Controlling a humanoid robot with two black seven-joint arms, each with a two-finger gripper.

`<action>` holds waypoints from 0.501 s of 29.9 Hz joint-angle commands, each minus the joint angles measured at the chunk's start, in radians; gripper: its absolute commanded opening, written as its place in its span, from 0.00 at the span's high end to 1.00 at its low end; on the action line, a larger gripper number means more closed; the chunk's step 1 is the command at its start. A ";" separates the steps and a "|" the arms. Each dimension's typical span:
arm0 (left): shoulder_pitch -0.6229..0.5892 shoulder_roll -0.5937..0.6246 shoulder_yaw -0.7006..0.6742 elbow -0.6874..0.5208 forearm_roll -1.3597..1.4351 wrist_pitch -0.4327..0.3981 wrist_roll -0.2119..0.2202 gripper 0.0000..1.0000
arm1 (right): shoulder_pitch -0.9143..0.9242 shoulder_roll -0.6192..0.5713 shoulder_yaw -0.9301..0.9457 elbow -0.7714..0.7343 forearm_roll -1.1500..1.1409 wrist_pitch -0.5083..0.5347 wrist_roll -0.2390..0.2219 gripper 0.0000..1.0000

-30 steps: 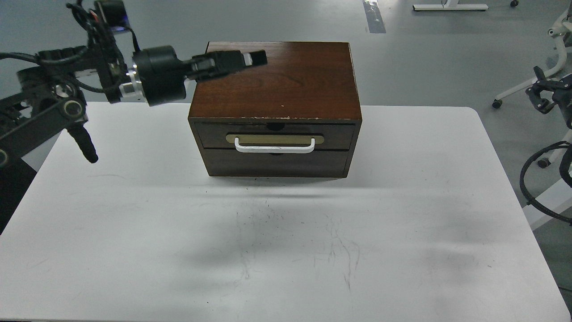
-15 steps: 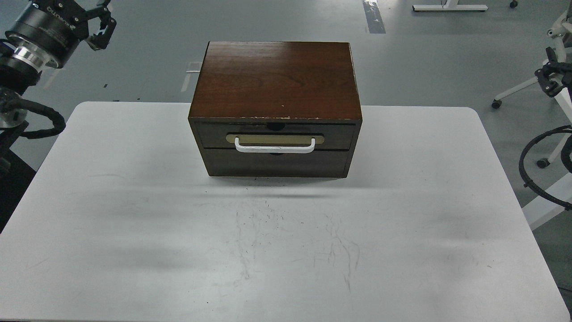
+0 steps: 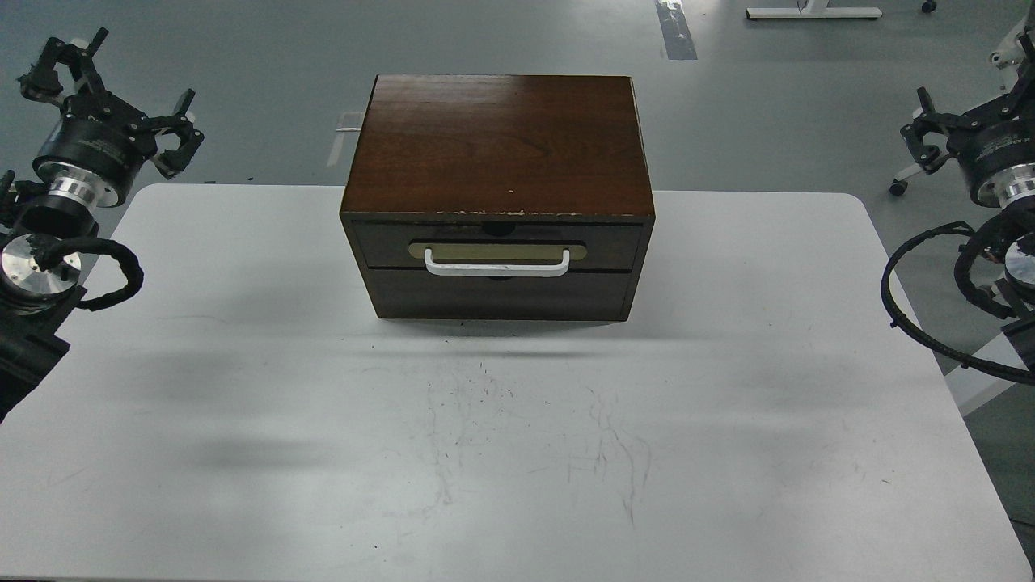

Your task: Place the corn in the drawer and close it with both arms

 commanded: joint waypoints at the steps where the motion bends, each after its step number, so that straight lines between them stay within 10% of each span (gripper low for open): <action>1: 0.010 -0.006 -0.017 0.016 -0.006 0.000 0.001 0.03 | -0.001 0.039 0.020 -0.005 0.027 0.000 -0.032 0.00; 15: 0.013 -0.058 0.114 0.060 0.082 0.000 -0.013 0.02 | 0.009 0.074 -0.078 -0.010 0.015 0.000 -0.023 0.00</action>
